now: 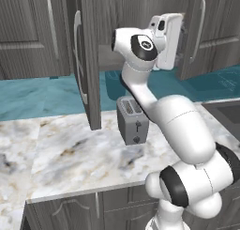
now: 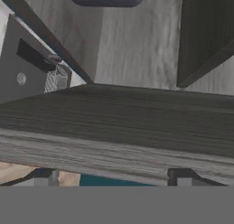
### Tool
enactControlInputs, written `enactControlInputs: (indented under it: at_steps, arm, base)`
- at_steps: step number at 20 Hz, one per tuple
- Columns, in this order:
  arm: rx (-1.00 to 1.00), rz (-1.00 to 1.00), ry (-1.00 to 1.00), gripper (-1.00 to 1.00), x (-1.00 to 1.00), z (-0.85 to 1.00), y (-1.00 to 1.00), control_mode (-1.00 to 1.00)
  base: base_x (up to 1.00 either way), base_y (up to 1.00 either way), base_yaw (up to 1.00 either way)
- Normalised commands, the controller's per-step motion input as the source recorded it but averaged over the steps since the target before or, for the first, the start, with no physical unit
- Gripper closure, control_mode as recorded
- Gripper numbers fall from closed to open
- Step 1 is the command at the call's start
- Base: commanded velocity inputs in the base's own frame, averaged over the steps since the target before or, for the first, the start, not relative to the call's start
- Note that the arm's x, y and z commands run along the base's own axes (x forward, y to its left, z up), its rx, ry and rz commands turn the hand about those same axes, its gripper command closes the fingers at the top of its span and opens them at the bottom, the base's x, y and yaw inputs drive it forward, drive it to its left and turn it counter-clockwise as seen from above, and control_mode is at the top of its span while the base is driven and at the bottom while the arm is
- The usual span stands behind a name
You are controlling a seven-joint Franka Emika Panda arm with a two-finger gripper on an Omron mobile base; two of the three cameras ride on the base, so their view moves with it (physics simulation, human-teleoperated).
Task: Open the cabinet. Pick the soap dispenser and place it next to the sink. Then close the cabinet.
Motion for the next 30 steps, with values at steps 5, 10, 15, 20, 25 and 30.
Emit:
enactControlInputs:
  at_steps: [5, 10, 15, 20, 25, 30]
  arm:
    - [0.00, 0.00, -0.10, -1.00, 0.38, 0.00, 0.01, -1.00]
    - [0.00, 0.00, -0.09, -1.00, 0.47, 0.00, 0.00, -1.00]
    - [0.00, -0.03, -0.02, -1.00, 0.37, -0.01, -0.41, -1.00]
    - [0.00, -0.10, 0.00, -1.00, 0.01, 0.00, -0.90, -1.00]
    - [0.00, -0.15, 0.00, -1.00, -0.11, 0.00, -1.00, -1.00]
    - [0.00, -0.19, 0.00, -1.00, -0.33, 0.00, -1.00, -1.00]
  base:
    - [0.00, 0.00, 0.00]
    - [0.00, 0.00, 0.00]
    - [0.00, 0.00, 0.00]
    - [0.00, 0.00, 0.00]
    - [0.00, 0.00, 0.00]
    - [0.00, 0.00, 0.00]
